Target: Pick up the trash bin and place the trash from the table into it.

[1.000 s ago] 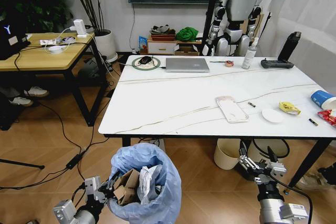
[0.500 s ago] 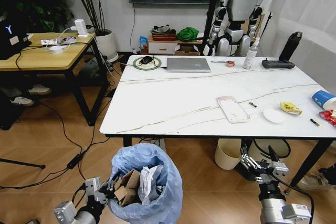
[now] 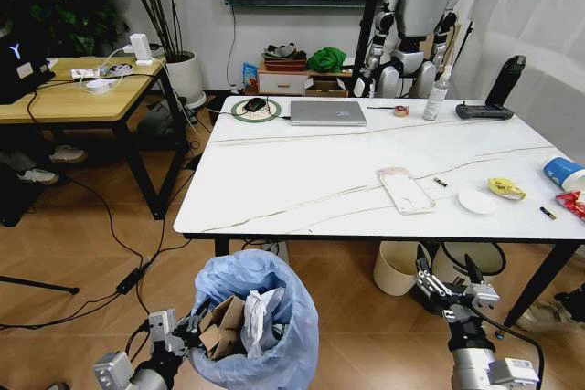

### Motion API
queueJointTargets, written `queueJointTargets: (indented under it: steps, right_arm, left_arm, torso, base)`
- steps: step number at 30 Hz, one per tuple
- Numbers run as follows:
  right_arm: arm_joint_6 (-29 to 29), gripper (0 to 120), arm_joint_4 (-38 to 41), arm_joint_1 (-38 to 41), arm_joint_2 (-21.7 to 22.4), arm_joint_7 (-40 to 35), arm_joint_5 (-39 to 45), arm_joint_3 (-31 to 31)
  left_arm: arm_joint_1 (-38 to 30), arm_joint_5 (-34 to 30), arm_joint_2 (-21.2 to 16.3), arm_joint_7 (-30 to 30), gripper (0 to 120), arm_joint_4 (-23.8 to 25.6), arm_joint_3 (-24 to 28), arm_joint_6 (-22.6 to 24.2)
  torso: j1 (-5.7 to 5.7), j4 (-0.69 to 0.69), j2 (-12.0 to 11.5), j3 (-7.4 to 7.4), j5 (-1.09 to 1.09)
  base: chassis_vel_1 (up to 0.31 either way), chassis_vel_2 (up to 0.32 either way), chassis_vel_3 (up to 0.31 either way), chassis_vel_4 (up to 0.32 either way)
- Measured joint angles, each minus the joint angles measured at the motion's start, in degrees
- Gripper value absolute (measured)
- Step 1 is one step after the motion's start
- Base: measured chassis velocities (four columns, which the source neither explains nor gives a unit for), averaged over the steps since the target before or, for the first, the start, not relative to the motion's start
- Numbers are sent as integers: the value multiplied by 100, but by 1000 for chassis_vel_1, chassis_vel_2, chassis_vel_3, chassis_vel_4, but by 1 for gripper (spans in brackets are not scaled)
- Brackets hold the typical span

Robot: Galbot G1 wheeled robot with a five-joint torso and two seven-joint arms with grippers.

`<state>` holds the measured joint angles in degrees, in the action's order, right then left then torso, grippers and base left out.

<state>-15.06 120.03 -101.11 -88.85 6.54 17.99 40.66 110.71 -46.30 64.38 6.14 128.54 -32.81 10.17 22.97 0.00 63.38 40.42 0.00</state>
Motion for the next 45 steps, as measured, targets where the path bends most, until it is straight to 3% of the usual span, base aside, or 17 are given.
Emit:
queueJointTargets:
  steps: [10, 28, 33, 40, 45]
  right_arm:
    - [-17, 100, -2, -9, -5, 9, 34, -8]
    - [-69, 100, 39, -61, 24, 32, 10, -1]
    - [-243, 100, 30, -16, 72, 191, -455, 29]
    - [-143, 100, 565, -67, 409, 514, -295, -282]
    - [625, 100, 967, 57, 1049, 542, 361, -502]
  left_arm:
    - [47, 27, 4, 0, 0, 29, -3, -2]
    - [91, 87, 45, -14, 0, 82, 34, -18]
    - [94, 100, 58, -23, 0, 82, 39, -24]
    - [236, 185, 92, -85, 0, 109, -29, -77]
    - [347, 238, 119, -109, 0, 183, -119, -100]
  torso:
    - [1, 0, 0, 0, 1]
    - [1, 1, 0, 0, 2]
    - [2, -4, -1, 1, 1]
    - [-1, 2, 0, 0, 0]
    - [-1, -1, 0, 0, -1]
  base:
    - [-71, -72, 71, 71]
    - [-259, -254, 251, 252]
    - [-249, -244, 216, 199]
    - [17, -40, 46, 43]
    - [64, 51, -86, -52]
